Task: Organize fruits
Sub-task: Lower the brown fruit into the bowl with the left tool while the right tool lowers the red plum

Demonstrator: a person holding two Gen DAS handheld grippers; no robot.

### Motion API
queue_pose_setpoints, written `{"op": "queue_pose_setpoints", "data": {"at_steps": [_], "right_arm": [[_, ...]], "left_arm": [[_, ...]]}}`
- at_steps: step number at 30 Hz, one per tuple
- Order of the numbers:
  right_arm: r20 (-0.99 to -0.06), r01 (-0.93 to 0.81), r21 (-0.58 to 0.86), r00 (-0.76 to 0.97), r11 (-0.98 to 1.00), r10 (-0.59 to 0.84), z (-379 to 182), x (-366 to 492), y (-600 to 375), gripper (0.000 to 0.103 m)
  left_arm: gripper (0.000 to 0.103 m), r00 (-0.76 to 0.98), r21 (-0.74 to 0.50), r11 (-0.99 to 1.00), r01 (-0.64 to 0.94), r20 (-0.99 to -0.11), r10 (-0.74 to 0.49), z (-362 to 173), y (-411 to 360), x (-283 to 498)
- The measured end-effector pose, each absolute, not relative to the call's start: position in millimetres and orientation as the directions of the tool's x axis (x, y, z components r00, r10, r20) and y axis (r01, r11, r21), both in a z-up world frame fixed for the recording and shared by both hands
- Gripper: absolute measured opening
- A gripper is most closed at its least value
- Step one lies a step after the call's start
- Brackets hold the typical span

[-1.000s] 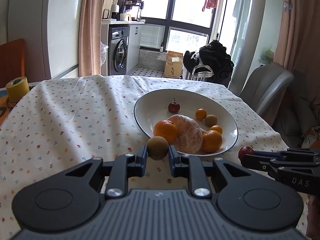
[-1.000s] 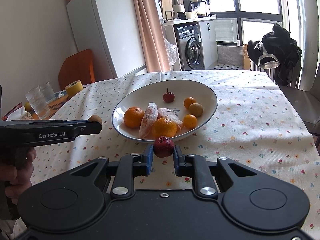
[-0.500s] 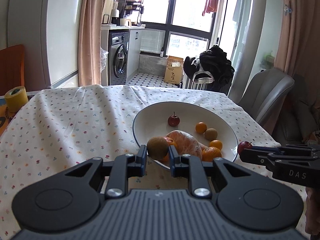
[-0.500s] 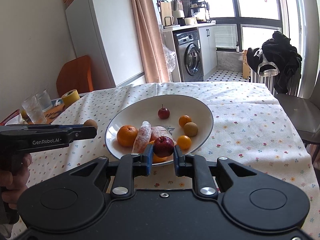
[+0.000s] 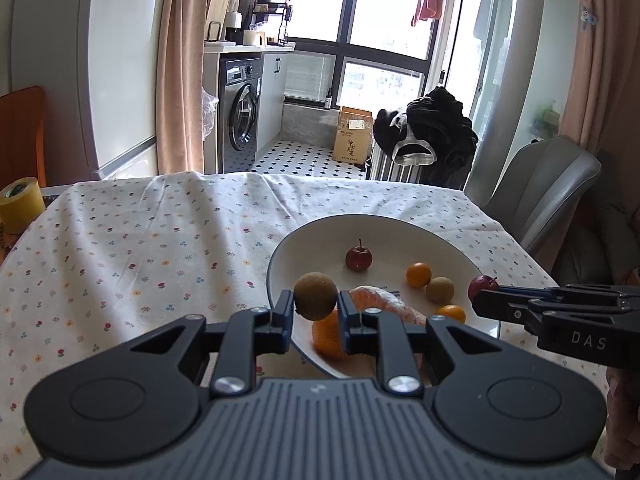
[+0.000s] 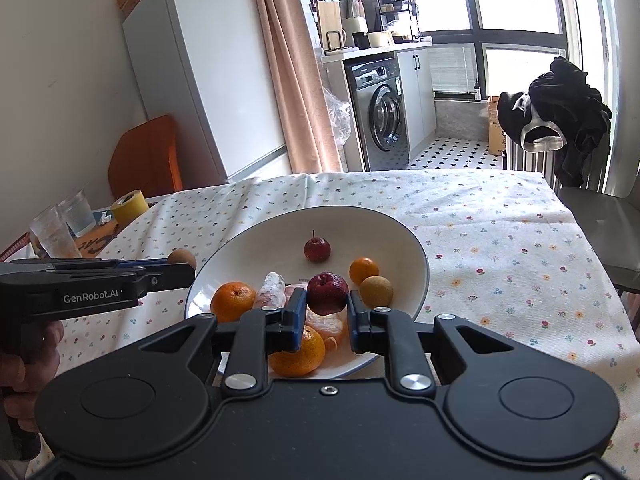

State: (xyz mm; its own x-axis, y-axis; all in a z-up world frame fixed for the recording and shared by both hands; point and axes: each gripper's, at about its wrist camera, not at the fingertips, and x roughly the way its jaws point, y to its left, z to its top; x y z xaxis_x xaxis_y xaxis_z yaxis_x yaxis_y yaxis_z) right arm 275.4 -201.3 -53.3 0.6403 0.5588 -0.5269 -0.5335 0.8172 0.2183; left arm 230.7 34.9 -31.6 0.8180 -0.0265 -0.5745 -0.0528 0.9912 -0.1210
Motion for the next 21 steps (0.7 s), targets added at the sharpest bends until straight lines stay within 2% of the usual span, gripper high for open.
{"op": "queue_pose_setpoints", "data": {"at_steps": [17, 19, 21], "right_arm": [[-0.533, -0.538, 0.251, 0.617, 0.805, 0.579, -63.2, 297.8, -190.3, 0.020], [-0.523, -0.544, 0.264, 0.613, 0.796, 0.592, -63.8, 298.4, -188.1, 0.023], [-0.518, -0.541, 0.257, 0.622, 0.801, 0.587, -63.3, 299.1, -185.8, 0.032]], "left_arm": [[0.024, 0.809, -0.140, 0.987, -0.080, -0.587, -0.017, -34.7, 40.4, 252.1], [0.024, 0.808, -0.146, 0.986, -0.081, -0.589, -0.021, -35.2, 41.6, 250.7], [0.024, 0.808, -0.150, 0.986, -0.078, -0.589, -0.026, -34.5, 42.2, 249.4]]}}
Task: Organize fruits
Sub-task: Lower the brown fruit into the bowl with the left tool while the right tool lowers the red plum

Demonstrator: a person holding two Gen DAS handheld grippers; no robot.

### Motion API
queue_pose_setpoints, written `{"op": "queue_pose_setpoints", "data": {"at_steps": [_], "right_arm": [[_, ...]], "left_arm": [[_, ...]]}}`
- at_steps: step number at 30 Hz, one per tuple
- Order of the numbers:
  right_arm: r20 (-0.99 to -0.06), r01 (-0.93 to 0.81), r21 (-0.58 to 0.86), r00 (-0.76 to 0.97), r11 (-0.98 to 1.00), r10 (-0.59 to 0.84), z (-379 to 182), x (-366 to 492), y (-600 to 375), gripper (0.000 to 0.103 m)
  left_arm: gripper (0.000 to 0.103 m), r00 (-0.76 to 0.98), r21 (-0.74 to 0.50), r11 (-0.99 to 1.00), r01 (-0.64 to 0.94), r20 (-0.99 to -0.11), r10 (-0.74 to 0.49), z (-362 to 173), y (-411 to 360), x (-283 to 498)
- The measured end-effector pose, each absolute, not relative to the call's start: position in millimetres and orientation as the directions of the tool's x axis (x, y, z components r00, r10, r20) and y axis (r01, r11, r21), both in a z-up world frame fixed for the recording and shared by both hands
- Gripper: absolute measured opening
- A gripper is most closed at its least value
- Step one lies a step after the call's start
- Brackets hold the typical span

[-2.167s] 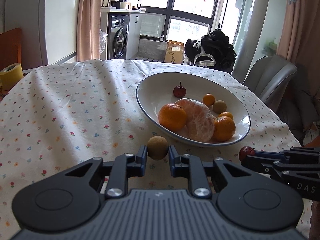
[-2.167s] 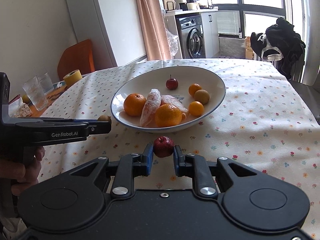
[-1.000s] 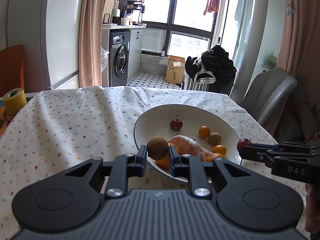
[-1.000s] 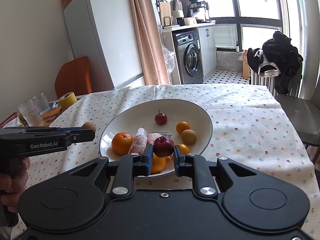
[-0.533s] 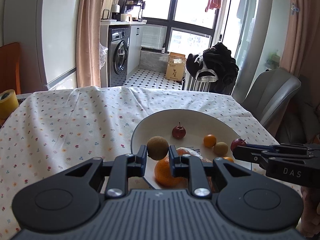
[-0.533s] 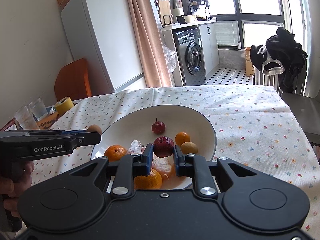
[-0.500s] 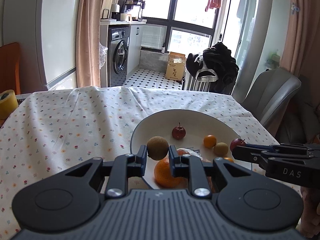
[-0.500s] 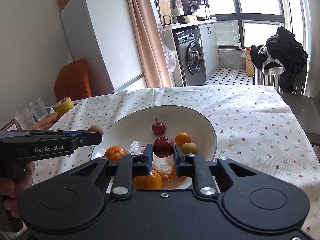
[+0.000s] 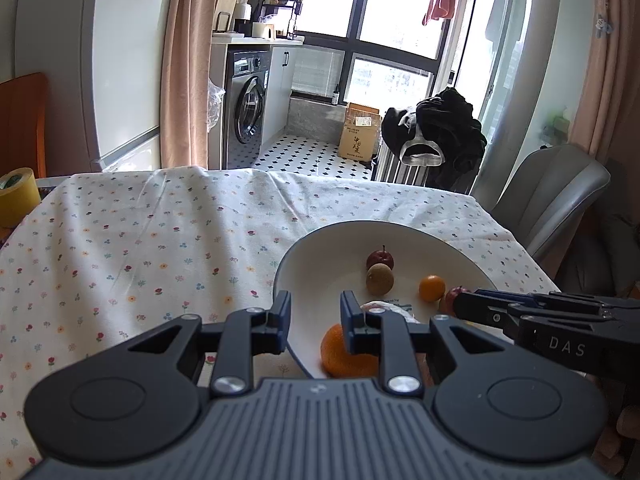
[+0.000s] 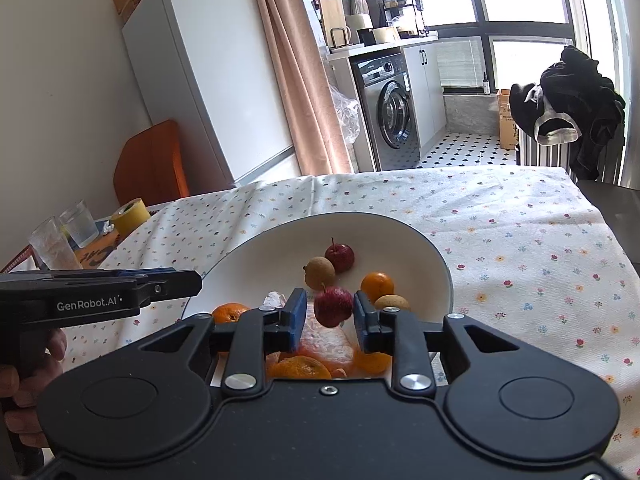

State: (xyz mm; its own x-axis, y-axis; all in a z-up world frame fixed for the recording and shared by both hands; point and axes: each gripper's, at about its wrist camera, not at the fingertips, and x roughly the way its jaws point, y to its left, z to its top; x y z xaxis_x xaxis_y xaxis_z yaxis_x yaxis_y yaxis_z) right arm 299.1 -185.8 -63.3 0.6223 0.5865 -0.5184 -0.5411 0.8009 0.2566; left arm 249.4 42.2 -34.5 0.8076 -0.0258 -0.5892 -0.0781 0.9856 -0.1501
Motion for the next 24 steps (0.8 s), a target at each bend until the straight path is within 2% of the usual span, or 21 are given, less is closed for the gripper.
{"op": "queue_pose_setpoints", "data": {"at_steps": [4, 6, 8, 11, 19, 24], "right_arm": [[-0.516, -0.536, 0.269, 0.621, 0.800, 0.590, -62.6, 299.5, -186.4, 0.034], [-0.518, -0.534, 0.267, 0.622, 0.802, 0.587, -62.4, 298.4, -188.1, 0.034], [-0.519, -0.533, 0.268, 0.622, 0.803, 0.586, -62.1, 296.6, -189.9, 0.034], [-0.518, -0.524, 0.266, 0.630, 0.809, 0.578, -60.7, 293.3, -192.9, 0.037], [-0.509, -0.523, 0.257, 0.641, 0.812, 0.574, -53.0, 279.5, -199.1, 0.041], [-0.495, -0.531, 0.248, 0.649, 0.810, 0.577, -44.5, 269.3, -205.1, 0.048]], "left_arm": [[0.028, 0.807, -0.152, 0.985, -0.079, -0.590, -0.026, -32.6, 42.6, 247.6], [0.038, 0.808, -0.151, 0.985, -0.086, -0.588, -0.020, -31.3, 42.9, 244.8], [0.057, 0.812, -0.151, 0.984, -0.098, -0.584, -0.009, -30.5, 43.3, 240.6], [0.067, 0.816, -0.157, 0.982, -0.101, -0.578, -0.008, -30.4, 43.2, 236.2], [0.078, 0.814, -0.162, 0.980, -0.115, -0.581, -0.001, -24.5, 43.8, 223.7], [0.085, 0.823, -0.160, 0.979, -0.124, -0.568, 0.012, -16.7, 43.1, 211.8]]}}
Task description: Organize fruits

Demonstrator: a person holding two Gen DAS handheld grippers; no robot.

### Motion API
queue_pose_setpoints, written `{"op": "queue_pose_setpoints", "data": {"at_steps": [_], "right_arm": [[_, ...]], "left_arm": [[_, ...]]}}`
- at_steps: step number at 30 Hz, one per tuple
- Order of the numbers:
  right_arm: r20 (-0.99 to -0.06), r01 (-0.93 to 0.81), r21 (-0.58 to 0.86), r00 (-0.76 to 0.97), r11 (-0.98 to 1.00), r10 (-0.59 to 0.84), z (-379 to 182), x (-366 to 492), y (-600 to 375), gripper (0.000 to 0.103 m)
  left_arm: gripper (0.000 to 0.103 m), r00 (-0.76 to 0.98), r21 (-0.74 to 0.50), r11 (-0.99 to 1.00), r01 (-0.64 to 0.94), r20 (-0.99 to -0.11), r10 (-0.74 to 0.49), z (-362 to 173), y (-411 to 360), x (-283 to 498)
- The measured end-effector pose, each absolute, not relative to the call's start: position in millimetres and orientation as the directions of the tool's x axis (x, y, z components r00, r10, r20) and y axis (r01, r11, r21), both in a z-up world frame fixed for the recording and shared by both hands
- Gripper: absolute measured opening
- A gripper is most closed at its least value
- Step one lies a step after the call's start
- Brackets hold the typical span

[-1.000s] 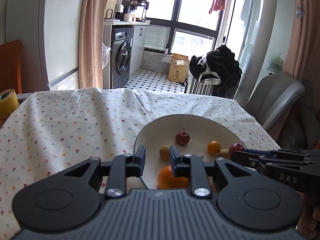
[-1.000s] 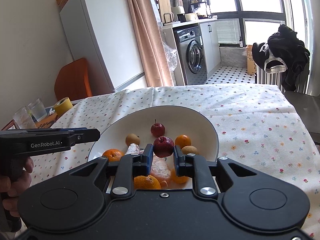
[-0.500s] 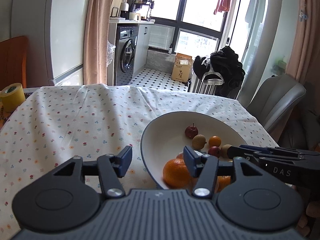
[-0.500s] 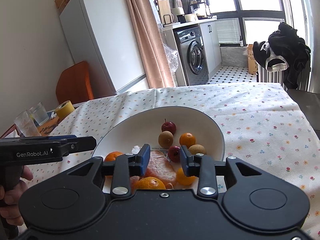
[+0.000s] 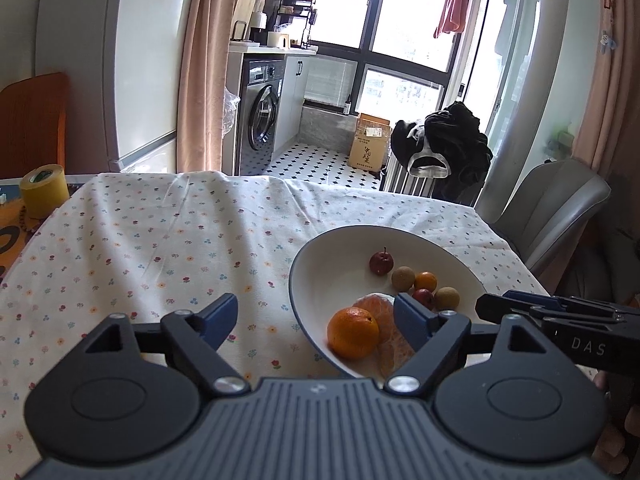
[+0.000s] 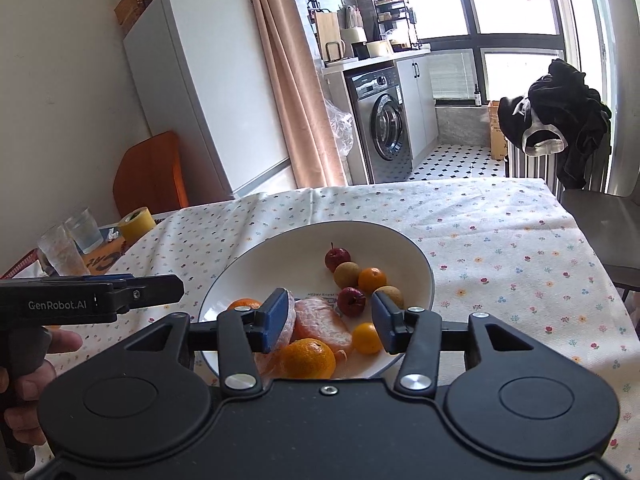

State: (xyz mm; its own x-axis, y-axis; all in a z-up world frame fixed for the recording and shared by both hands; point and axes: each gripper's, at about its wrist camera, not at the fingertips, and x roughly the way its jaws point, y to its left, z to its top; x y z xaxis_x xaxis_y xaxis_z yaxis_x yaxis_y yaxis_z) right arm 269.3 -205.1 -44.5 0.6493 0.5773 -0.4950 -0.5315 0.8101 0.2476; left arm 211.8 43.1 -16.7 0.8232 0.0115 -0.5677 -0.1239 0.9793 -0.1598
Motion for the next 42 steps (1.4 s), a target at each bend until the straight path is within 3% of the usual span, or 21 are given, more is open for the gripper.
{"op": "queue_pose_setpoints", "data": {"at_steps": [4, 9, 18, 26, 42], "right_arm": [[-0.498, -0.546, 0.234, 0.644, 0.805, 0.581, -39.8, 260.8, -206.1, 0.056], [-0.483, -0.562, 0.214, 0.650, 0.799, 0.587, -31.4, 245.8, -206.7, 0.076], [-0.472, -0.579, 0.193, 0.653, 0.792, 0.592, -13.3, 216.4, -212.7, 0.098], [-0.451, -0.590, 0.175, 0.664, 0.788, 0.597, 0.0, 195.6, -220.8, 0.103], [-0.416, -0.604, 0.142, 0.683, 0.784, 0.601, 23.9, 160.0, -242.9, 0.103]], "left_arm": [[0.087, 0.828, -0.163, 0.978, -0.129, -0.561, 0.016, -11.2, 41.3, 201.9], [0.088, 0.825, -0.147, 0.980, -0.137, -0.564, 0.030, -5.0, 37.8, 188.7], [0.094, 0.822, -0.136, 0.977, -0.164, -0.567, 0.059, 6.5, 36.2, 157.8], [0.103, 0.837, -0.134, 0.978, -0.160, -0.543, 0.063, 20.0, 35.1, 129.4], [0.103, 0.872, -0.111, 0.979, -0.173, -0.478, 0.100, 46.7, 26.2, 81.3]]}}
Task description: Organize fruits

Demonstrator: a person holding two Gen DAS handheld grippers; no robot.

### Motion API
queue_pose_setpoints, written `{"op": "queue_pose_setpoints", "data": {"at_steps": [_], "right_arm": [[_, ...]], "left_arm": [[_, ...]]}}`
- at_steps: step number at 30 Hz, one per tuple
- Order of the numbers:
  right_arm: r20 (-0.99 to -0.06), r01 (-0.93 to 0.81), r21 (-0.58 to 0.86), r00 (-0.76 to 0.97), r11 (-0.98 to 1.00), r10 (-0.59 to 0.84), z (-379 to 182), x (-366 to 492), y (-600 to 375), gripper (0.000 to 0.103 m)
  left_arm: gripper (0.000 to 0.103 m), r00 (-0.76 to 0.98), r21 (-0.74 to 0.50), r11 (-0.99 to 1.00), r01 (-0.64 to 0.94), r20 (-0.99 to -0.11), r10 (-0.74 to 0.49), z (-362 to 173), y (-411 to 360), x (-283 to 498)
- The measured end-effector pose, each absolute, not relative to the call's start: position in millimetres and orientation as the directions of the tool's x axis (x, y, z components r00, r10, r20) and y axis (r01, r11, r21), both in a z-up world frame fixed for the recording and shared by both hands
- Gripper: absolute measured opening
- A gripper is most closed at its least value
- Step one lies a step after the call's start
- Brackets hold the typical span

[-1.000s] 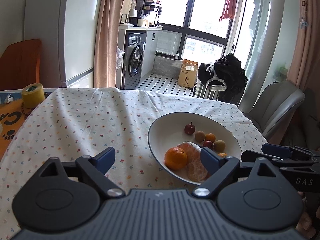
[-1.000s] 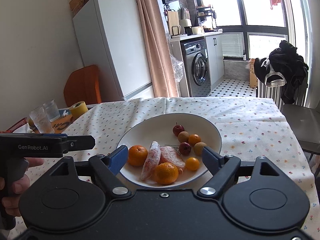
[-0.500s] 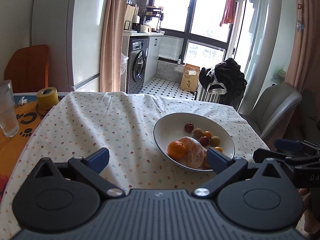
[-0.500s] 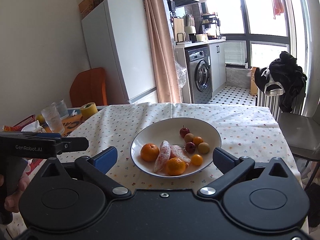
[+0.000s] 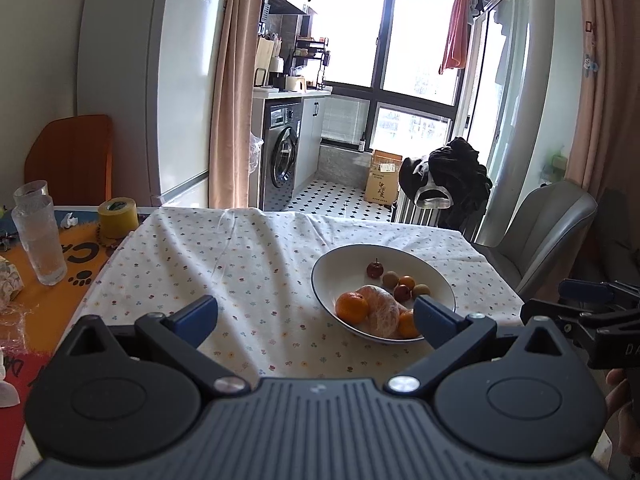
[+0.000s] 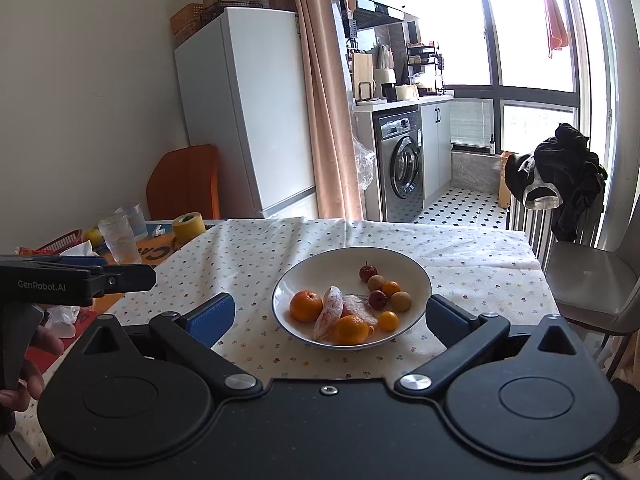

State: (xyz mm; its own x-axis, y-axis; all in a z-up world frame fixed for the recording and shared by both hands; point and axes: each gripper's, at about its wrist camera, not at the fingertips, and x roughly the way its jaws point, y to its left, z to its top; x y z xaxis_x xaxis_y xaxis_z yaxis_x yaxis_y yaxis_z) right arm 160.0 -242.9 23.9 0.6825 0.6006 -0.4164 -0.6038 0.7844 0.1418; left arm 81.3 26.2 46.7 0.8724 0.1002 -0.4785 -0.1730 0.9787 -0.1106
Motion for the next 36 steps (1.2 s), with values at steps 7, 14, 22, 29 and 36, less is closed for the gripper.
{"op": "queue_pose_setpoints", "data": {"at_steps": [7, 14, 22, 29, 36], "right_arm": [[-0.406, -0.612, 0.149, 0.678, 0.776, 0.613, 29.6, 153.3, -252.6, 0.103], [-0.413, -0.621, 0.134, 0.674, 0.772, 0.613, 27.3, 142.6, -250.7, 0.103], [-0.412, -0.620, 0.168, 0.662, 0.767, 0.626, 26.8, 138.5, -252.2, 0.103], [-0.407, -0.634, 0.175, 0.650, 0.753, 0.641, 36.2, 123.7, -256.6, 0.103], [-0.413, -0.630, 0.175, 0.651, 0.757, 0.637, 41.0, 114.5, -261.2, 0.103]], "left_arm": [[0.103, 0.873, -0.108, 0.978, -0.180, -0.475, 0.108, 47.8, 23.3, 65.6], [0.103, 0.868, -0.106, 0.971, -0.214, -0.477, 0.139, 46.6, 26.8, 44.4], [0.103, 0.860, -0.076, 0.964, -0.253, -0.475, 0.188, 44.5, 35.8, 19.0], [0.103, 0.866, -0.068, 0.965, -0.254, -0.460, 0.195, 48.2, 36.3, 6.1], [0.103, 0.853, -0.076, 0.965, -0.250, -0.489, 0.183, 41.3, 36.7, 4.5]]}}
